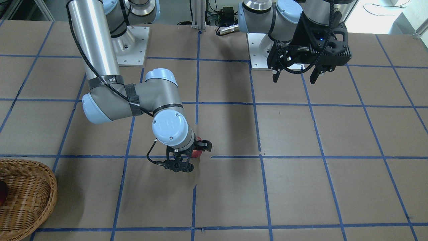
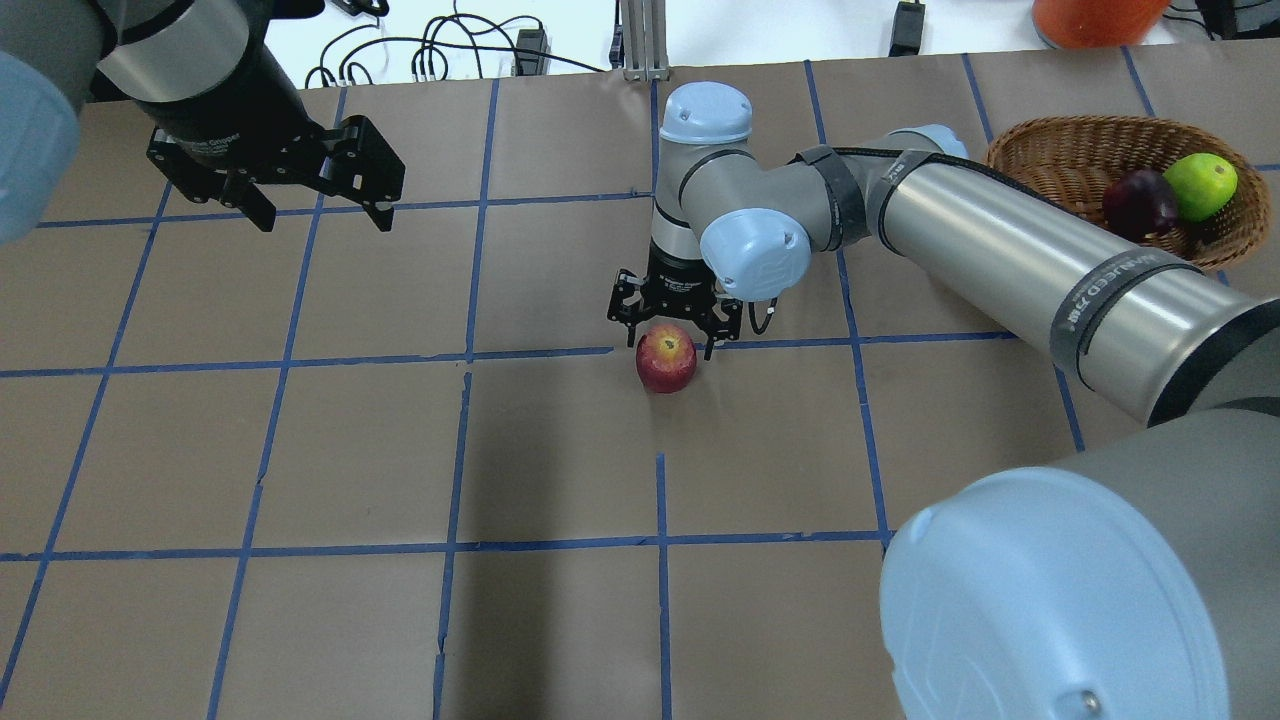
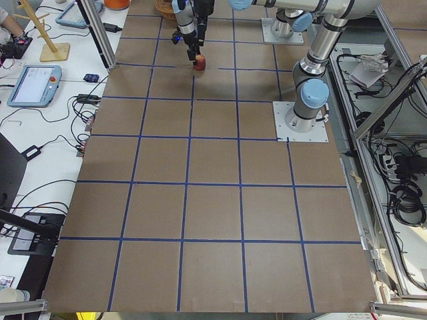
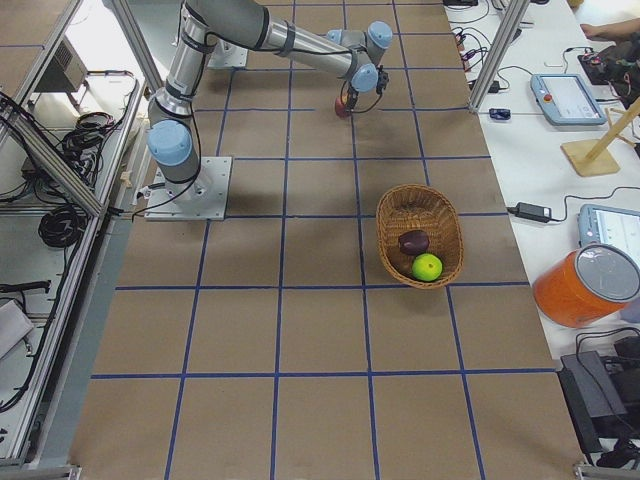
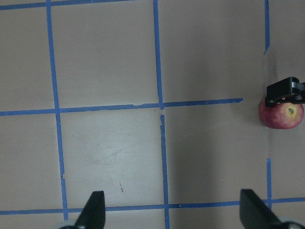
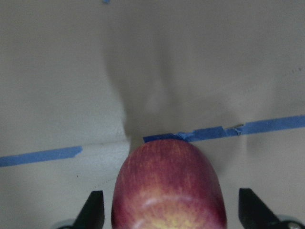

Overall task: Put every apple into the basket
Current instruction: 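Lower the right gripper onto the red apple and close it, then carry the red apple into the basket with the right gripper and release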

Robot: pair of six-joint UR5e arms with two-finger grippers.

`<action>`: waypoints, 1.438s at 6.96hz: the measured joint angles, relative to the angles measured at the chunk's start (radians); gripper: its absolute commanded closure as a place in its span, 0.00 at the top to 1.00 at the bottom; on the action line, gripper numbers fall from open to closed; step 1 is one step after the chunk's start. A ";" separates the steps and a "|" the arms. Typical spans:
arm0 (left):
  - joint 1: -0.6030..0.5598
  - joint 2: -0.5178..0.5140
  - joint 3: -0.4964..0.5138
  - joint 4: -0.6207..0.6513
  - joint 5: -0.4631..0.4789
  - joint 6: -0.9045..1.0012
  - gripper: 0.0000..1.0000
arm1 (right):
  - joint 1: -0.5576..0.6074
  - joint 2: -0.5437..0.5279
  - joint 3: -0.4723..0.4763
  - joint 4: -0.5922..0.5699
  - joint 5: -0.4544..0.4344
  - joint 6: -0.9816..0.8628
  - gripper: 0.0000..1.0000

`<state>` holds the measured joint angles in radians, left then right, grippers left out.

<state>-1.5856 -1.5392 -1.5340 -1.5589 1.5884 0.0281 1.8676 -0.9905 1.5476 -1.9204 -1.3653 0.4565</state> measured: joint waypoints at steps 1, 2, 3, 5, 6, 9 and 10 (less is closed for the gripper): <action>0.000 0.000 0.000 0.000 0.000 0.000 1.00 | 0.003 -0.003 0.013 -0.011 0.003 0.020 0.00; 0.000 0.000 0.000 0.000 0.000 0.000 1.00 | 0.006 -0.006 0.019 -0.032 0.003 0.052 0.00; 0.000 -0.001 0.000 0.000 0.000 -0.001 1.00 | 0.005 -0.014 0.014 -0.044 -0.001 0.071 0.00; 0.000 -0.001 0.000 0.000 -0.001 -0.002 1.00 | -0.046 -0.083 -0.026 0.029 -0.019 0.065 0.00; 0.001 -0.001 0.002 0.000 -0.001 -0.002 1.00 | -0.133 -0.128 -0.072 0.131 -0.060 0.002 0.00; 0.002 0.000 0.003 -0.001 0.001 -0.002 1.00 | -0.454 -0.139 -0.200 0.246 -0.242 -0.440 0.00; 0.002 0.000 0.003 -0.001 0.001 -0.002 1.00 | -0.541 -0.109 -0.214 0.193 -0.270 -0.554 0.00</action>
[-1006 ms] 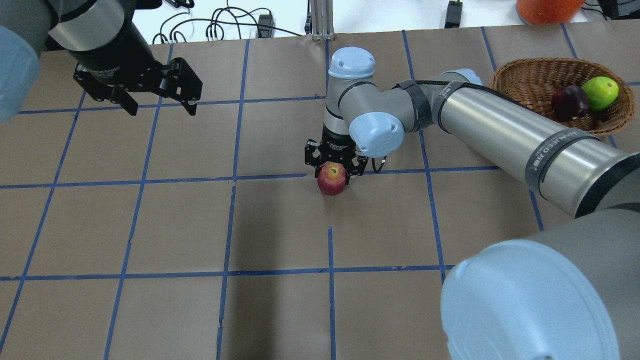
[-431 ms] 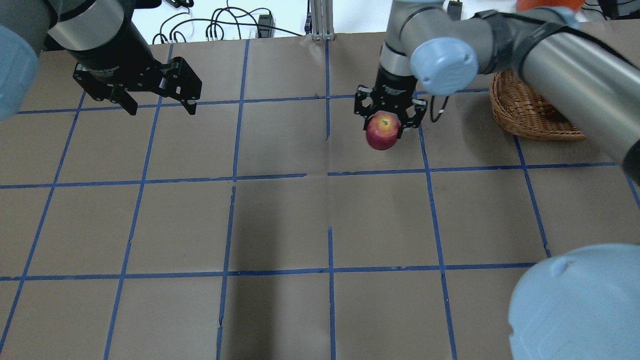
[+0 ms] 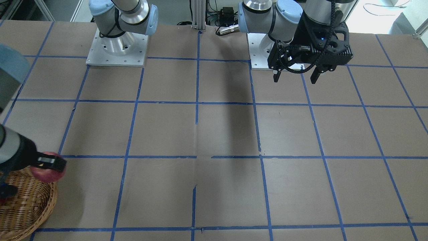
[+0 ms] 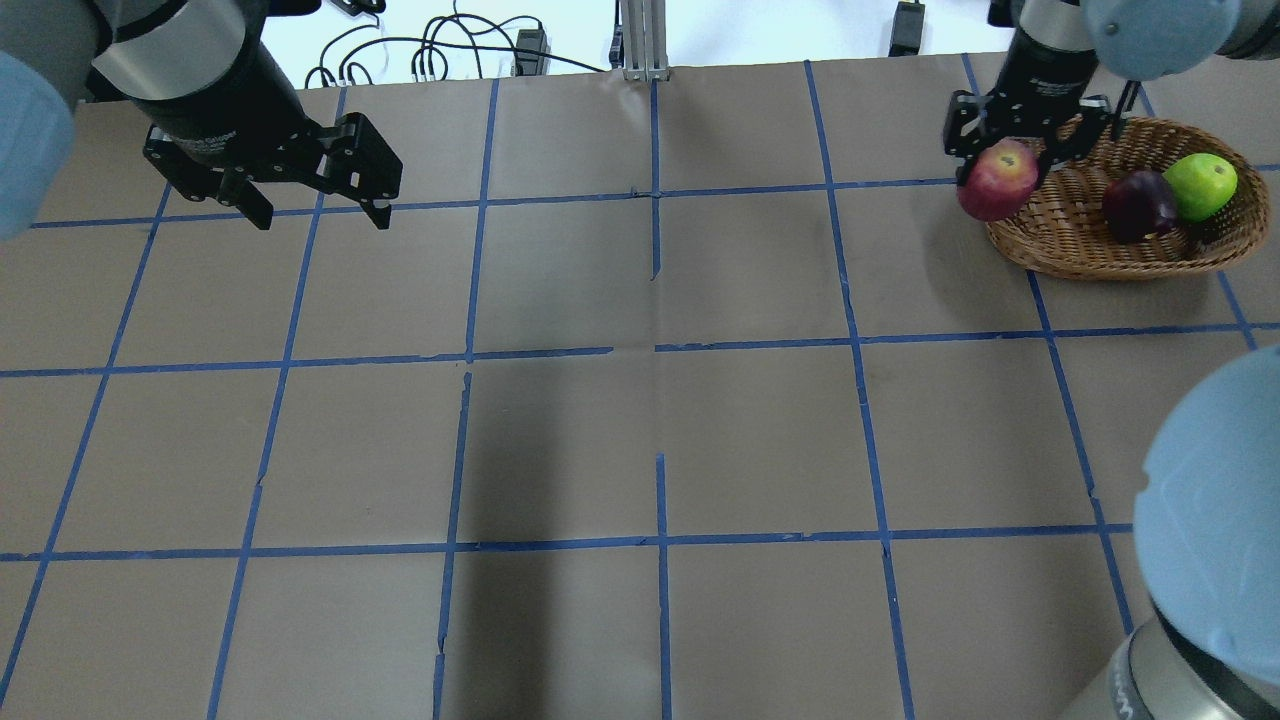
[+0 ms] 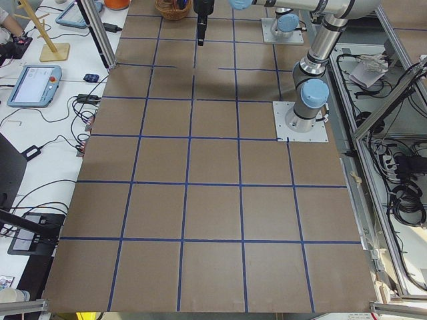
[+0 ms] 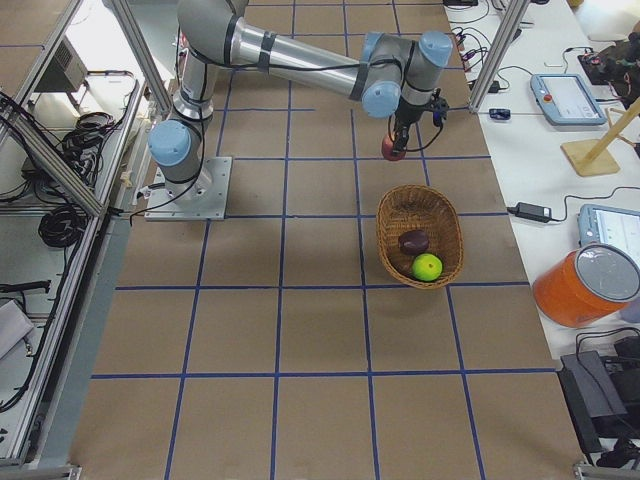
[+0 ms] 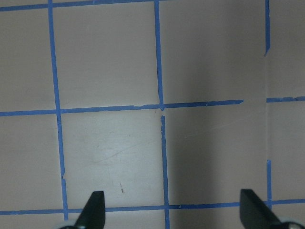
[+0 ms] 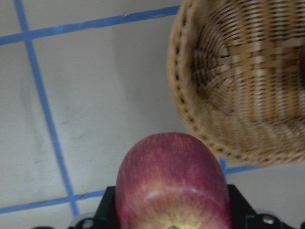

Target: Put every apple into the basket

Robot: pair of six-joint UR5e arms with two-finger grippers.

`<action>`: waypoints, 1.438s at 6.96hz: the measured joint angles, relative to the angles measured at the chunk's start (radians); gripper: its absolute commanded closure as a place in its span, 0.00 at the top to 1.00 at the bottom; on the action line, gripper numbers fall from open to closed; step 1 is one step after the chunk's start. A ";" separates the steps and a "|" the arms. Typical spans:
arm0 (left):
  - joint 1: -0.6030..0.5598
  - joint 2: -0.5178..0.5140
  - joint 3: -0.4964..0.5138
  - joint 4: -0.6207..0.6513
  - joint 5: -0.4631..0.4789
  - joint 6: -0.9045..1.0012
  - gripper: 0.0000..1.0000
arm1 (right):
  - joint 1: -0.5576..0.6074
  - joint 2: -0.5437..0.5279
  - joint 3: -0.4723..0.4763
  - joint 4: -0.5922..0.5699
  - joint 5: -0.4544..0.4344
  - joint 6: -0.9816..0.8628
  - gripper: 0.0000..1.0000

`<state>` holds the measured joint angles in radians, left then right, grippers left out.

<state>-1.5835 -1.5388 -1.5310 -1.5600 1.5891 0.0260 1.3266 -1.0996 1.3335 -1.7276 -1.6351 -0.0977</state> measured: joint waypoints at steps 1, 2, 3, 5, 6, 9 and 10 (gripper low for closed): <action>0.000 0.000 0.000 0.000 0.000 0.000 1.00 | -0.061 0.050 -0.006 -0.077 -0.022 -0.098 0.00; 0.000 0.000 0.000 0.000 0.000 0.000 1.00 | -0.094 0.097 -0.007 -0.149 -0.044 -0.168 0.00; 0.000 0.000 0.000 0.000 0.000 0.000 1.00 | -0.108 0.129 -0.007 -0.194 -0.049 -0.196 0.00; -0.001 0.000 0.000 0.000 0.000 0.000 1.00 | -0.113 0.168 -0.002 -0.212 -0.049 -0.208 0.90; 0.000 0.000 -0.001 0.000 0.000 0.000 1.00 | -0.114 0.186 0.000 -0.210 -0.049 -0.211 1.00; 0.000 0.000 -0.001 0.000 0.001 0.000 1.00 | -0.113 0.164 -0.006 -0.151 -0.049 -0.215 1.00; 0.000 0.000 -0.001 0.000 0.001 0.000 1.00 | -0.108 0.115 -0.006 -0.083 -0.040 -0.212 1.00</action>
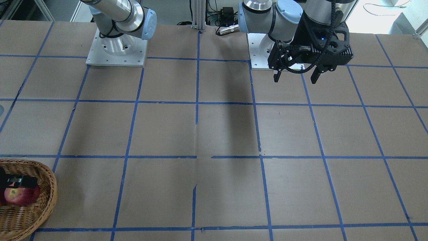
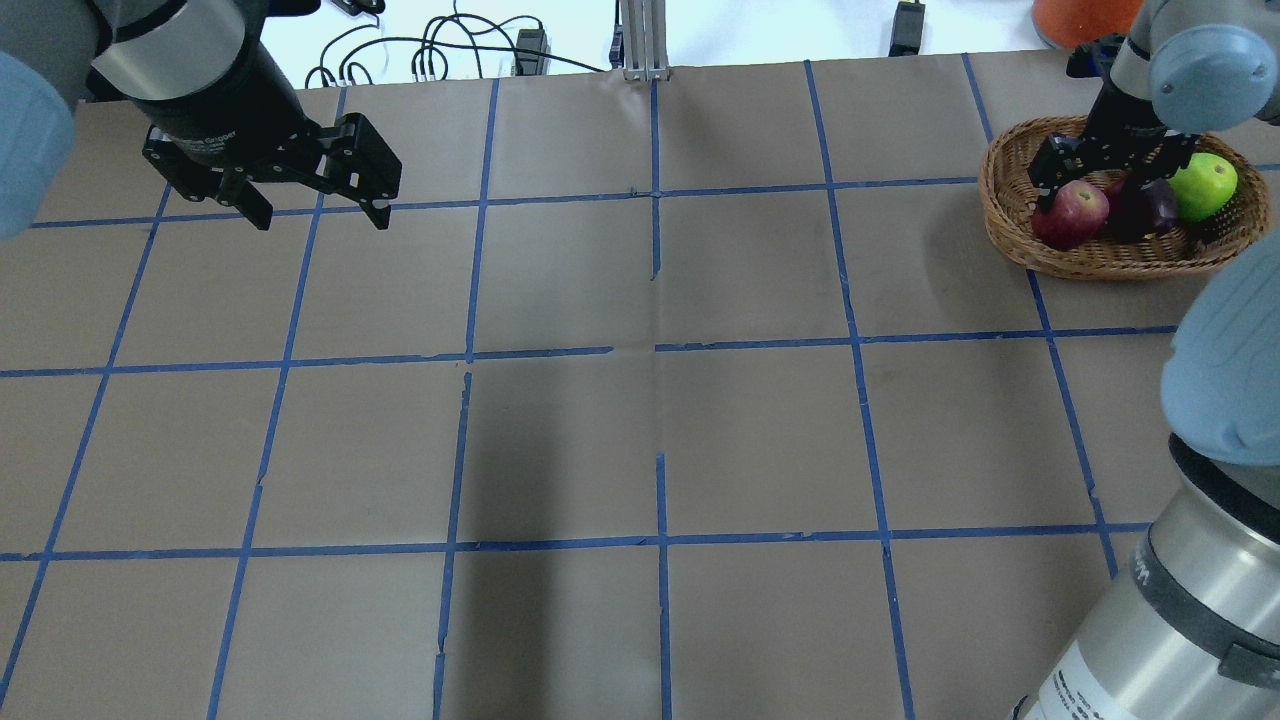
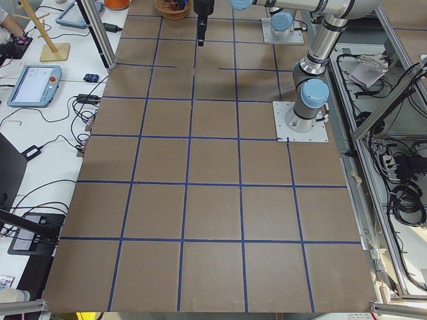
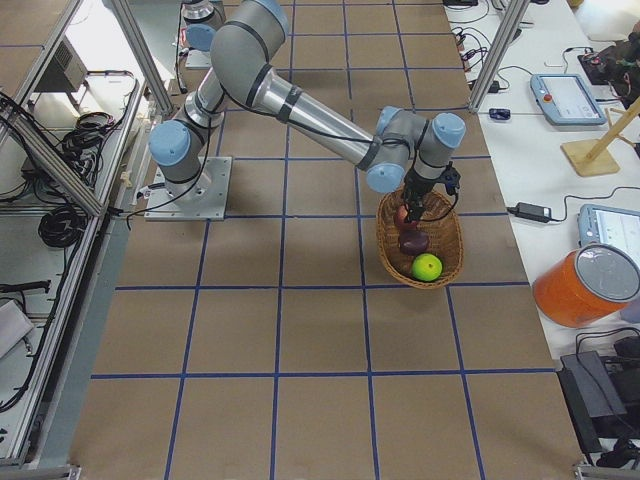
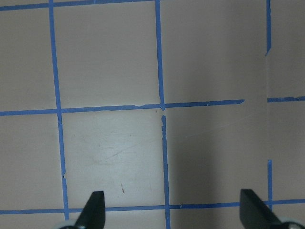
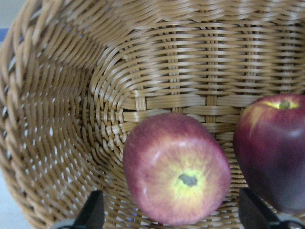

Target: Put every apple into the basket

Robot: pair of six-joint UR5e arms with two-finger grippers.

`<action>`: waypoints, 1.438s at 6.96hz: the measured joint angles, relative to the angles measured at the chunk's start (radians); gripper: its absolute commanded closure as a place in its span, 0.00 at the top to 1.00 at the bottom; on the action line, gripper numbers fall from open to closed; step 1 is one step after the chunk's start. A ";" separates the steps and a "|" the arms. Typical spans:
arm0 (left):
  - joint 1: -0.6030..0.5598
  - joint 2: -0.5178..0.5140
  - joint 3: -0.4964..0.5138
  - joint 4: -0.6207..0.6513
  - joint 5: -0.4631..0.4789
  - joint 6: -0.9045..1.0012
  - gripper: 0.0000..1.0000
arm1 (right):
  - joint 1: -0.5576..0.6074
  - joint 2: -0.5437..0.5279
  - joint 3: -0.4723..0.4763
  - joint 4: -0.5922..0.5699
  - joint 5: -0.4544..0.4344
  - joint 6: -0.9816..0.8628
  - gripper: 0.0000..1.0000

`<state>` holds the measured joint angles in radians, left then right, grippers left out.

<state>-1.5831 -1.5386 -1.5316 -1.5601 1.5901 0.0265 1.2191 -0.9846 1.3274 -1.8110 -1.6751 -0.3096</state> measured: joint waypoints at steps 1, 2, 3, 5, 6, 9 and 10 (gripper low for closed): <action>0.000 0.000 0.000 0.000 0.000 0.001 1.00 | 0.004 -0.074 0.002 0.103 0.020 0.009 1.00; 0.001 0.000 0.000 0.000 0.000 0.001 1.00 | 0.017 -0.180 0.005 0.219 0.039 0.030 1.00; 0.001 0.000 0.000 0.000 0.000 0.002 1.00 | 0.050 -0.289 0.016 0.324 0.047 0.060 1.00; 0.001 0.000 0.000 0.000 0.000 0.003 1.00 | 0.152 -0.481 0.094 0.462 0.053 0.156 1.00; 0.001 0.001 0.000 0.000 0.000 0.003 1.00 | 0.205 -0.571 0.158 0.479 0.054 0.211 1.00; 0.000 0.001 -0.001 0.000 -0.001 0.003 1.00 | 0.364 -0.687 0.306 0.393 0.049 0.388 1.00; 0.000 0.001 -0.001 0.000 0.000 0.003 1.00 | 0.386 -0.692 0.320 0.373 0.052 0.405 1.00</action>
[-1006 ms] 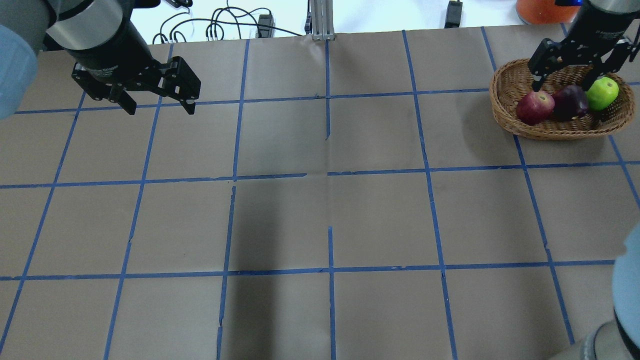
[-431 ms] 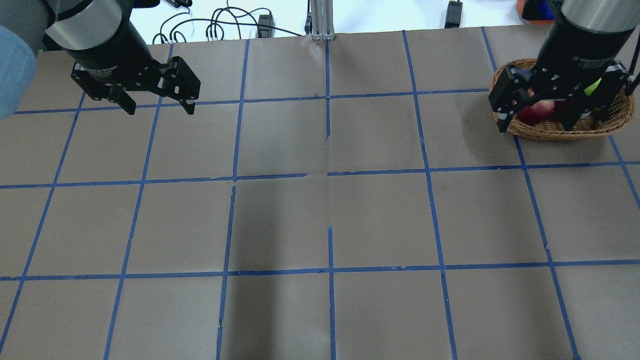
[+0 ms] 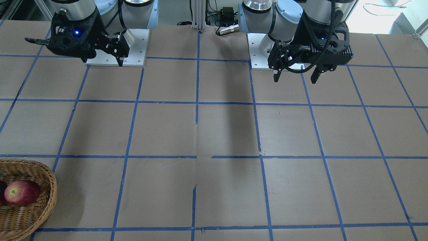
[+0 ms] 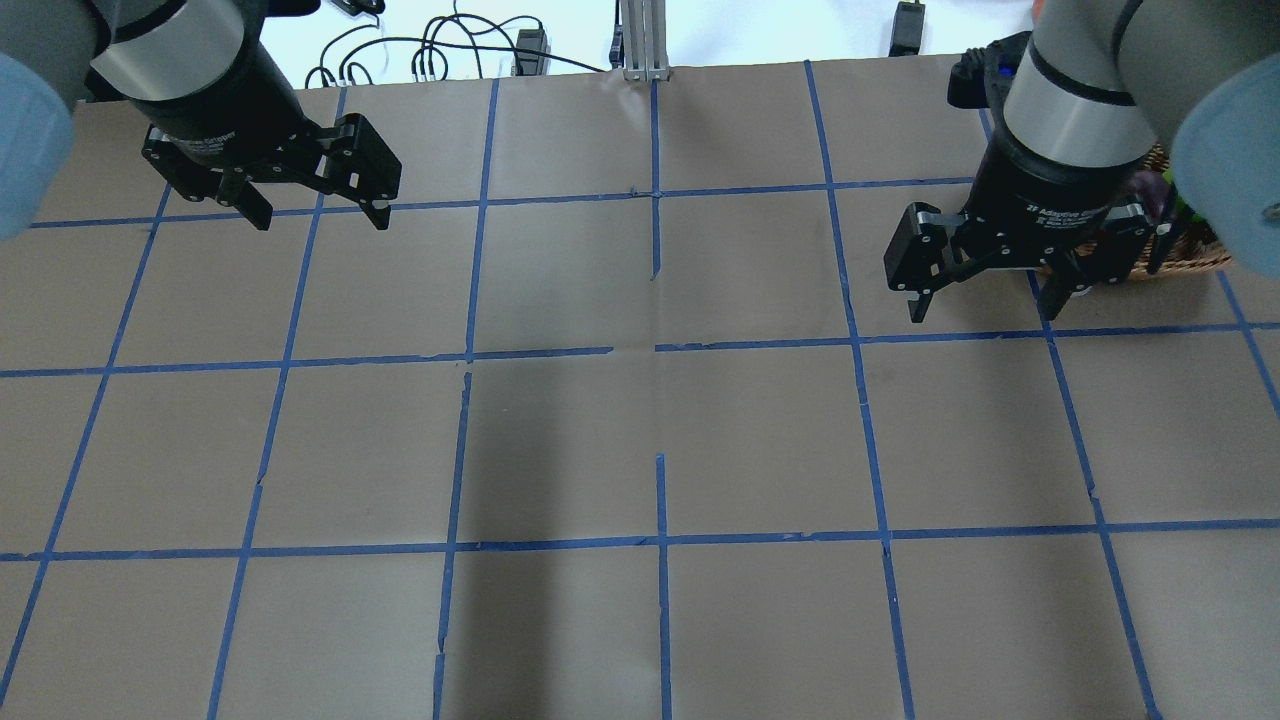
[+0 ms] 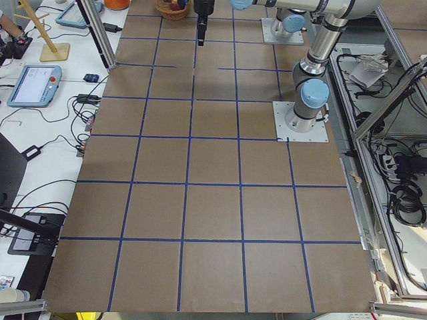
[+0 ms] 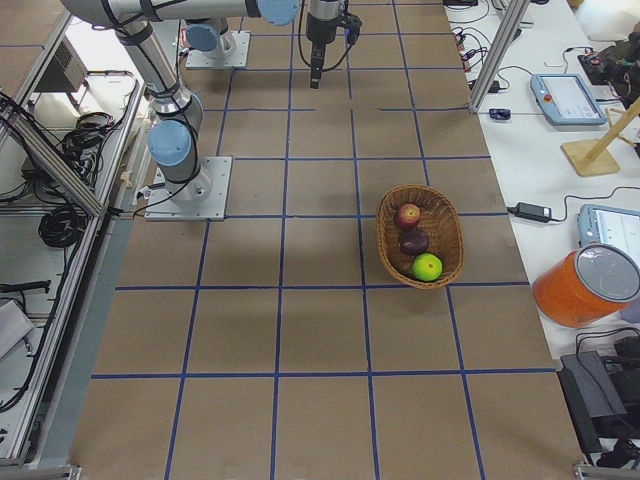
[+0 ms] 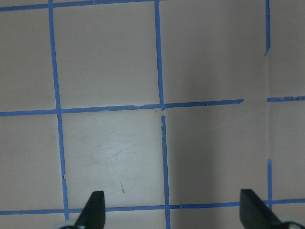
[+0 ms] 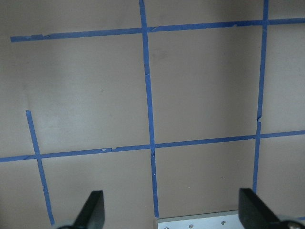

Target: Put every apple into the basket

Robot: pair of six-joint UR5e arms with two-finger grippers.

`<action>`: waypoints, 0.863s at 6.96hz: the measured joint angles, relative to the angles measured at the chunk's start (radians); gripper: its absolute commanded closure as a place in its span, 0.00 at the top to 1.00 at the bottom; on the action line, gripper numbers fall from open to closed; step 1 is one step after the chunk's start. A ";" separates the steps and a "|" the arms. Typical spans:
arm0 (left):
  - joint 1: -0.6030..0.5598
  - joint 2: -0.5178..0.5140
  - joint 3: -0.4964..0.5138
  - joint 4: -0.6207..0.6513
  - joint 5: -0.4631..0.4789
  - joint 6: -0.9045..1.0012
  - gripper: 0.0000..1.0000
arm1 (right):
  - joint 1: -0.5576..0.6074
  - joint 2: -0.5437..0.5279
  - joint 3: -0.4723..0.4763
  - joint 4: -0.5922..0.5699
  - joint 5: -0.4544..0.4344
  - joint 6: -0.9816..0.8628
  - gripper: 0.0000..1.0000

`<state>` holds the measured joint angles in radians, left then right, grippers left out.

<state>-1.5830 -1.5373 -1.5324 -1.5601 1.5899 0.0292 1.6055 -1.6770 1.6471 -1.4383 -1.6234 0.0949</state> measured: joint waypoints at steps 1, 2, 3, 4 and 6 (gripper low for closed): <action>0.000 0.000 0.000 0.000 0.000 0.000 1.00 | 0.006 0.000 -0.001 -0.009 0.001 0.001 1.00; 0.000 0.000 0.000 0.000 0.000 0.000 1.00 | 0.001 0.001 -0.006 -0.013 0.006 -0.001 1.00; 0.000 0.000 0.000 0.000 0.001 0.000 1.00 | -0.011 0.003 -0.012 -0.013 0.016 -0.002 1.00; 0.000 0.000 0.000 0.000 0.001 0.000 1.00 | -0.028 0.003 -0.016 -0.009 0.021 -0.004 1.00; 0.000 0.000 0.000 0.000 0.000 0.000 1.00 | -0.046 0.002 -0.016 -0.006 0.019 -0.013 1.00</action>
